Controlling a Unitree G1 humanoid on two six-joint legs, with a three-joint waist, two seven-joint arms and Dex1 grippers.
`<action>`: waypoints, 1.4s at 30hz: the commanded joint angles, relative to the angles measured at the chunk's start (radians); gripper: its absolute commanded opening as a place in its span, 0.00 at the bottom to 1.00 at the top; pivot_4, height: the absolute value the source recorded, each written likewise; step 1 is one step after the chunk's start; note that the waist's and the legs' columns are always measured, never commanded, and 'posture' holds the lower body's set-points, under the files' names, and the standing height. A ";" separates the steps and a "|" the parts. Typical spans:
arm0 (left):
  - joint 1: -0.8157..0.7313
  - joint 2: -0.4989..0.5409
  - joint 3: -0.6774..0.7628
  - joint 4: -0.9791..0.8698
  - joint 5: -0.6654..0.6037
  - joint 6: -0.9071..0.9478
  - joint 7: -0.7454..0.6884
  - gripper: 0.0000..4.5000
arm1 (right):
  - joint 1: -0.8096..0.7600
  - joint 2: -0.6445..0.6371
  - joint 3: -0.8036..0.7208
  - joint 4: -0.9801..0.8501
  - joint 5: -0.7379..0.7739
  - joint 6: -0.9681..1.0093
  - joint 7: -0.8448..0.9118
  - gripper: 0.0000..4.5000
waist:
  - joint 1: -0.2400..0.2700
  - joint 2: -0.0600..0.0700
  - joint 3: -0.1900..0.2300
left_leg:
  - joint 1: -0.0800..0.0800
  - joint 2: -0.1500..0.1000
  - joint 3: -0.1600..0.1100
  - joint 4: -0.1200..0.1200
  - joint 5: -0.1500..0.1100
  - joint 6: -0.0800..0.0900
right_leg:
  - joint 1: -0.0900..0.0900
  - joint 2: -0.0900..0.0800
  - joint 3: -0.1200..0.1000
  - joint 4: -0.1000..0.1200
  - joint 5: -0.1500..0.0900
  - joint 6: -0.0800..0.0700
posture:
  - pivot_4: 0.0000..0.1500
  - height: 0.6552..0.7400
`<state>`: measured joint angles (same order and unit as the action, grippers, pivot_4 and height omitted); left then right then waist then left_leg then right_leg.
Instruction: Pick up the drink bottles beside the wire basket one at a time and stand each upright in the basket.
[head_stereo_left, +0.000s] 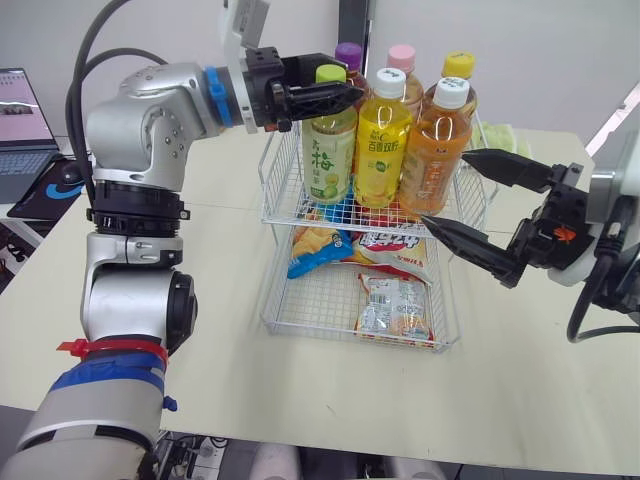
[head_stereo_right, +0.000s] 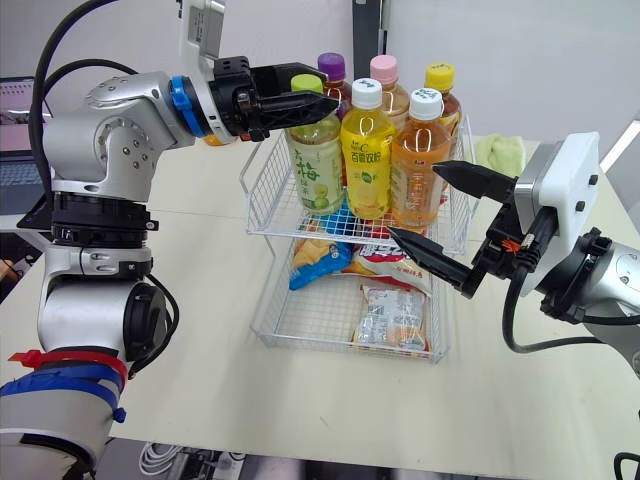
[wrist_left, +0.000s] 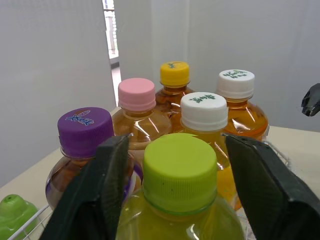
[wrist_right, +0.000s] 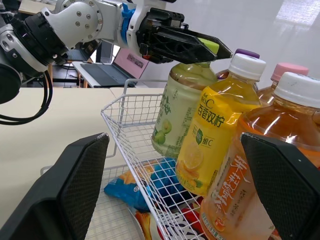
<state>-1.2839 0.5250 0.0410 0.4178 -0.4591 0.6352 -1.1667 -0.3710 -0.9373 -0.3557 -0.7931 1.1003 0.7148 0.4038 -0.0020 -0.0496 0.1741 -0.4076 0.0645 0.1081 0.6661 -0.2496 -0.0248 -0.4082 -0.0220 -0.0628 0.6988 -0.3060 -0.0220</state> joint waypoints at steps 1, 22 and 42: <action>-0.046 0.029 0.051 0.003 -0.026 -0.004 0.003 0.92 | -0.001 -0.015 -0.041 -0.021 0.007 -0.020 0.000 1.00 | 0.000 0.000 0.000 | 0.000 0.000 0.000 0.000 0.000 0.000 | 0.000 0.000 0.000 0.000 0.000 0.000 | 1.00 1.00; 0.541 0.368 0.427 0.071 0.018 -0.309 0.190 0.99 | -0.031 -0.210 -0.095 0.848 -0.387 -0.269 0.432 1.00 | 0.005 0.002 -0.002 | 0.006 0.000 0.004 -0.001 -0.001 0.002 | 0.004 -0.001 0.003 0.000 0.000 0.000 | 1.00 1.00; 0.732 0.081 0.233 0.204 0.275 -0.692 0.561 0.99 | 0.154 0.196 -0.066 1.150 -0.751 -0.693 0.176 1.00 | -0.007 0.005 -0.004 | 0.009 0.000 0.008 -0.002 -0.001 0.001 | 0.004 -0.001 0.006 0.004 0.000 0.000 | 1.00 1.00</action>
<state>-0.5326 0.5983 0.2686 0.6291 -0.1839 -0.0283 -0.6173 -0.2106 -0.7333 -0.3844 0.4001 0.3543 0.0510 0.6057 -0.0088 -0.0444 0.1705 -0.3981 0.0648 0.1160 0.6643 -0.2501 -0.0235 -0.4046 -0.0232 -0.0566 0.7035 -0.3058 -0.0219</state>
